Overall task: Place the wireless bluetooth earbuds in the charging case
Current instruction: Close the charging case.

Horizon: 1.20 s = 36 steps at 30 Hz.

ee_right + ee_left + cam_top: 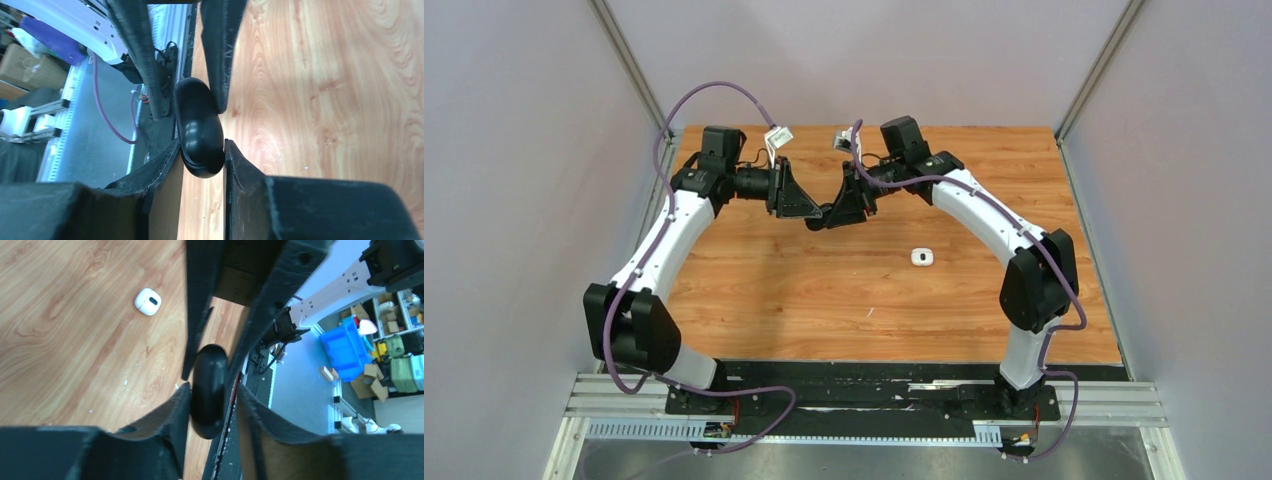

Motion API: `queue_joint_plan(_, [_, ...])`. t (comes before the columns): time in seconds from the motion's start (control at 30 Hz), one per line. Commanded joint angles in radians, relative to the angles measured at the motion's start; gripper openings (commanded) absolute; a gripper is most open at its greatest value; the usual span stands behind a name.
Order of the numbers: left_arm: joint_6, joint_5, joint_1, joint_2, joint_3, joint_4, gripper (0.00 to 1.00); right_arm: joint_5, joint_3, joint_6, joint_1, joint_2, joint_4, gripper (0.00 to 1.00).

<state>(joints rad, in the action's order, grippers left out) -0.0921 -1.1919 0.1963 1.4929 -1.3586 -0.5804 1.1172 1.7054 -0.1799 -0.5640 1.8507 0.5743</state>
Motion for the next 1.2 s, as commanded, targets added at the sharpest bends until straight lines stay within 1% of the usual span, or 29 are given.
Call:
queue_joint_plan(0.0, [0.146, 0.0, 0.055, -0.097, -0.018, -0.072, 0.48, 0.002, -0.038, 0.17, 0.016, -0.001, -0.133, 0.06])
queue_joint_plan(0.03, [0.188, 0.025, 0.065, -0.113, -0.018, -0.092, 0.51, 0.005, -0.048, 0.218, 0.021, 0.0, -0.149, 0.04])
queue_joint_plan(0.1, [0.208, 0.044, 0.072, -0.143, -0.006, -0.076, 0.54, 0.008, -0.065, 0.27, 0.029, 0.005, -0.171, 0.0])
queue_joint_plan(0.2, [0.196, 0.076, 0.08, -0.189, 0.04, -0.013, 0.6, 0.021, -0.083, 0.298, 0.035, 0.007, -0.19, 0.0])
queue_joint_plan(0.3, [0.224, 0.119, 0.081, -0.202, 0.04, -0.02, 0.61, 0.025, -0.1, 0.316, 0.042, 0.006, -0.205, 0.0])
queue_joint_plan(0.37, [0.231, 0.187, 0.081, -0.204, 0.035, -0.025, 0.61, 0.034, -0.109, 0.312, 0.045, 0.001, -0.208, 0.0])
queue_joint_plan(0.4, [0.221, 0.247, 0.081, -0.208, 0.039, 0.004, 0.61, 0.04, -0.111, 0.307, 0.045, -0.001, -0.208, 0.0])
queue_joint_plan(0.47, [0.144, 0.333, 0.074, -0.227, 0.044, 0.059, 0.61, 0.051, -0.114, 0.287, 0.047, -0.011, -0.208, 0.0])
queue_joint_plan(0.5, [0.121, 0.346, 0.068, -0.23, 0.043, 0.077, 0.61, 0.055, -0.115, 0.269, 0.047, -0.019, -0.206, 0.0])
queue_joint_plan(0.53, [0.057, 0.347, 0.051, -0.228, 0.041, 0.109, 0.61, 0.061, -0.118, 0.242, 0.047, -0.027, -0.207, 0.0])
queue_joint_plan(0.57, [0.027, 0.339, 0.042, -0.224, 0.033, 0.119, 0.61, 0.062, -0.121, 0.221, 0.047, -0.036, -0.205, 0.0])
queue_joint_plan(0.6, [-0.016, 0.295, 0.025, -0.205, 0.025, 0.118, 0.61, 0.062, -0.122, 0.194, 0.047, -0.045, -0.204, 0.0])
queue_joint_plan(0.63, [-0.029, 0.255, 0.018, -0.193, 0.005, 0.105, 0.6, 0.058, -0.123, 0.186, 0.047, -0.055, -0.202, 0.0])
queue_joint_plan(0.67, [-0.028, 0.163, 0.01, -0.16, -0.008, 0.055, 0.6, 0.054, -0.123, 0.154, 0.047, -0.062, -0.201, 0.0])
queue_joint_plan(0.7, [-0.01, 0.122, 0.01, -0.144, -0.037, 0.015, 0.6, 0.051, -0.122, 0.139, 0.047, -0.066, -0.199, 0.0])
queue_joint_plan(0.73, [0.031, 0.062, 0.011, -0.119, -0.047, -0.059, 0.59, 0.05, -0.121, 0.125, 0.047, -0.07, -0.196, 0.0])
queue_joint_plan(0.77, [0.052, 0.046, 0.017, -0.113, -0.055, -0.089, 0.59, 0.052, -0.119, 0.118, 0.047, -0.075, -0.192, 0.0])
queue_joint_plan(0.8, [0.101, 0.046, 0.02, -0.111, -0.055, -0.137, 0.59, 0.053, -0.119, 0.11, 0.046, -0.077, -0.191, 0.0])
queue_joint_plan(0.87, [0.142, 0.076, 0.027, -0.126, -0.036, -0.146, 0.6, 0.052, -0.117, 0.099, 0.042, -0.083, -0.188, 0.0])
queue_joint_plan(1.0, [0.121, 0.128, 0.03, -0.172, 0.015, -0.052, 0.55, 0.055, -0.106, 0.093, 0.036, -0.085, -0.181, 0.0])
queue_joint_plan(1.07, [0.124, 0.195, 0.031, -0.194, 0.035, -0.007, 0.51, 0.055, -0.098, 0.081, 0.032, -0.086, -0.171, 0.0])
queue_joint_plan(1.17, [0.131, 0.271, 0.031, -0.225, 0.05, 0.068, 0.5, 0.052, -0.091, 0.066, 0.027, -0.087, -0.162, 0.0])
